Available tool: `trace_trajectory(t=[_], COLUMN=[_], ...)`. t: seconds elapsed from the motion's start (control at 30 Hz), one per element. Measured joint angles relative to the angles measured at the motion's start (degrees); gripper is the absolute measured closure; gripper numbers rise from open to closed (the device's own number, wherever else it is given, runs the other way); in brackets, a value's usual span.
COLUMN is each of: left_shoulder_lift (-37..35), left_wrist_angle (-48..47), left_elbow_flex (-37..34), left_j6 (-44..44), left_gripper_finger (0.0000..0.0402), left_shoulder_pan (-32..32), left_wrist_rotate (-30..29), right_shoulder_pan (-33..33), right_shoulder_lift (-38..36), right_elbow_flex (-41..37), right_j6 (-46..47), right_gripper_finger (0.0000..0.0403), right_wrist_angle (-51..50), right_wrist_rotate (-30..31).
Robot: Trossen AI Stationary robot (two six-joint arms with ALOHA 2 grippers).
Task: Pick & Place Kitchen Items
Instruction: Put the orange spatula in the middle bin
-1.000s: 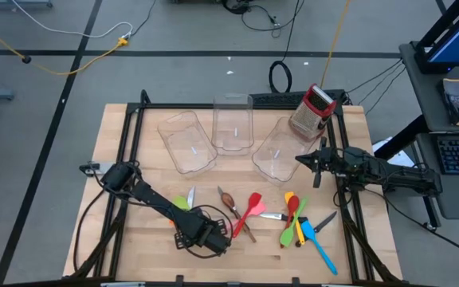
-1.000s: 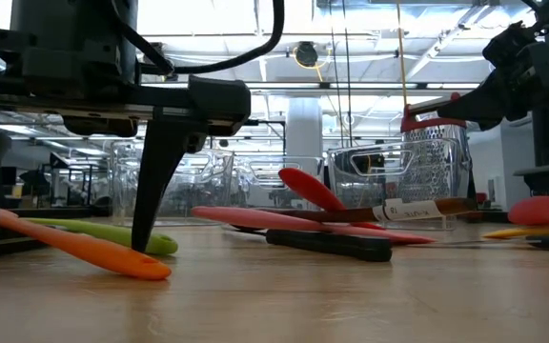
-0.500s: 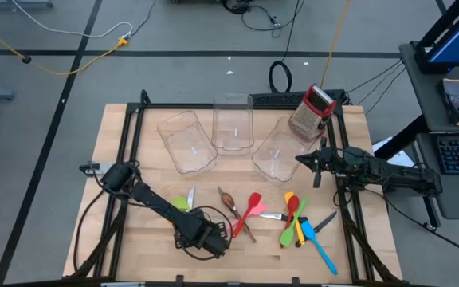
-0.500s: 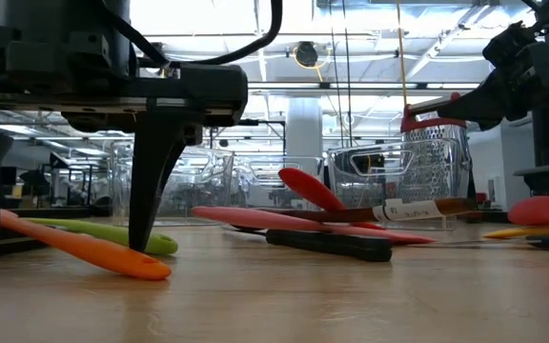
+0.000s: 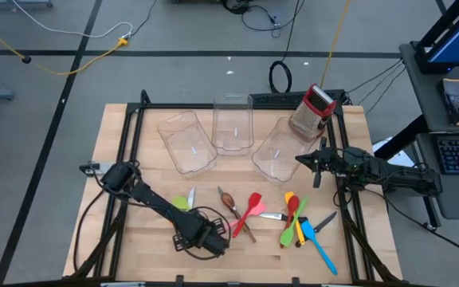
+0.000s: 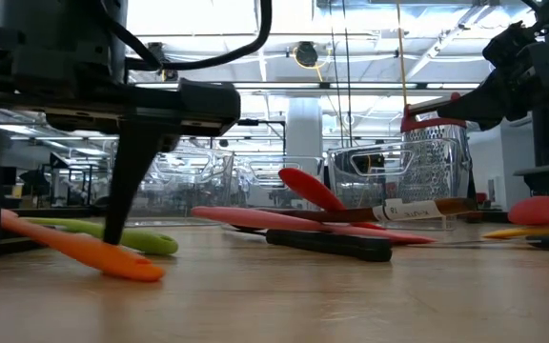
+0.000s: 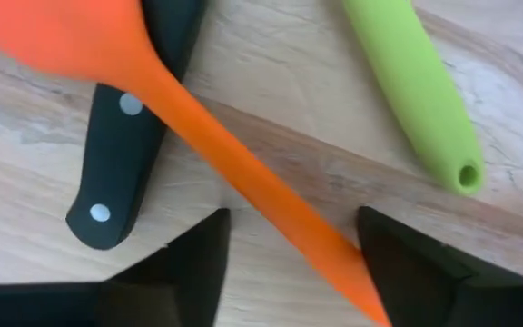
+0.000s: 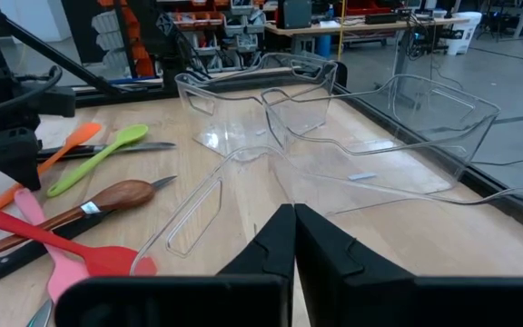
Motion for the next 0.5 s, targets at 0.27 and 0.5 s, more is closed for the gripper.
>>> trace_trajectory(t=[0.27, 0.5], left_shoulder_lift=[0.00, 0.00], left_wrist_angle=[-0.71, -0.95], left_elbow_flex=[0.02, 0.02], left_j6=[-1.84, -3.20], left_gripper_finger=[0.0279, 0.0334], left_shoulder_pan=[0.02, 0.04], left_wrist_rotate=[0.19, 0.19], right_shoulder_pan=[0.00, 0.00], right_shoulder_lift=[0.00, 0.00], right_elbow_flex=[0.02, 0.00], right_j6=[0.00, 0.00], right_gripper_finger=[0.0399, 0.0399], right_wrist_angle=[0.02, 0.02], right_wrist_rotate=[0.00, 0.00])
